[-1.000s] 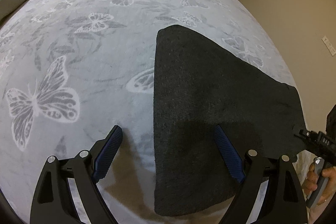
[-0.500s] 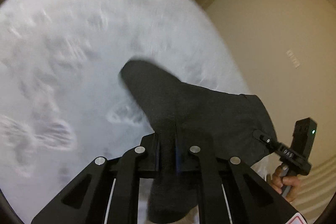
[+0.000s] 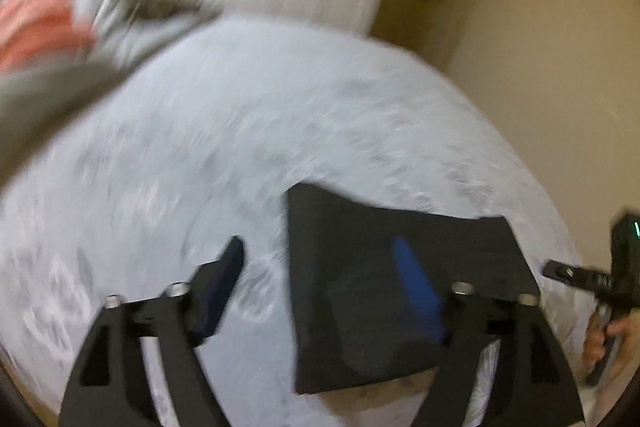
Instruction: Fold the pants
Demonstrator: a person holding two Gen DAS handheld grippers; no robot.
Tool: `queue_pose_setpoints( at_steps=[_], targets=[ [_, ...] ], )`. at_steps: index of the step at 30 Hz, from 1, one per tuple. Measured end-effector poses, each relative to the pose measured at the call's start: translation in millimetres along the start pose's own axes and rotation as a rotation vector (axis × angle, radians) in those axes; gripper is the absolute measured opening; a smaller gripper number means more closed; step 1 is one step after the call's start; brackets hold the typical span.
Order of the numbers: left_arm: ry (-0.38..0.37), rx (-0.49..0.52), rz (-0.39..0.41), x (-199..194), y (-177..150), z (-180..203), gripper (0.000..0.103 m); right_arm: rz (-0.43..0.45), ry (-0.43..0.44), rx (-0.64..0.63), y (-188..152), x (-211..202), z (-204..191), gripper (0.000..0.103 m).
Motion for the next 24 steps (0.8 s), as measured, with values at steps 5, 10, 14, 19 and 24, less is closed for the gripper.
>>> queue_pose_setpoints(
  at_steps=[5,10,14,19,24],
  targets=[
    [-0.154,0.259,-0.018,13,-20,94,0.087,-0.117,-0.086,-0.09,-16,31,-10,0.034],
    [-0.191,0.417,-0.1,51,-52,163,0.087,-0.061,-0.006,-0.067,-11,16,-9,0.013],
    [-0.228,0.405,-0.141,71,-64,188,0.087,-0.064,0.085,-0.02,-3,16,-8,0.012],
    [-0.301,0.313,-0.204,102,-62,196,0.02,-0.105,0.246,0.009,10,28,-23,0.012],
    [-0.292,0.202,-0.123,95,-36,171,0.011,-0.009,0.147,0.004,28,6,-11,0.037]
  ],
)
Point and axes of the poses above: each gripper's, at about its wrist camera, not at the fingertips, and x roughly the way its jaws point, z to its right, y to its top, the point moved 4 cm from there along x, roughly the way its jaws point
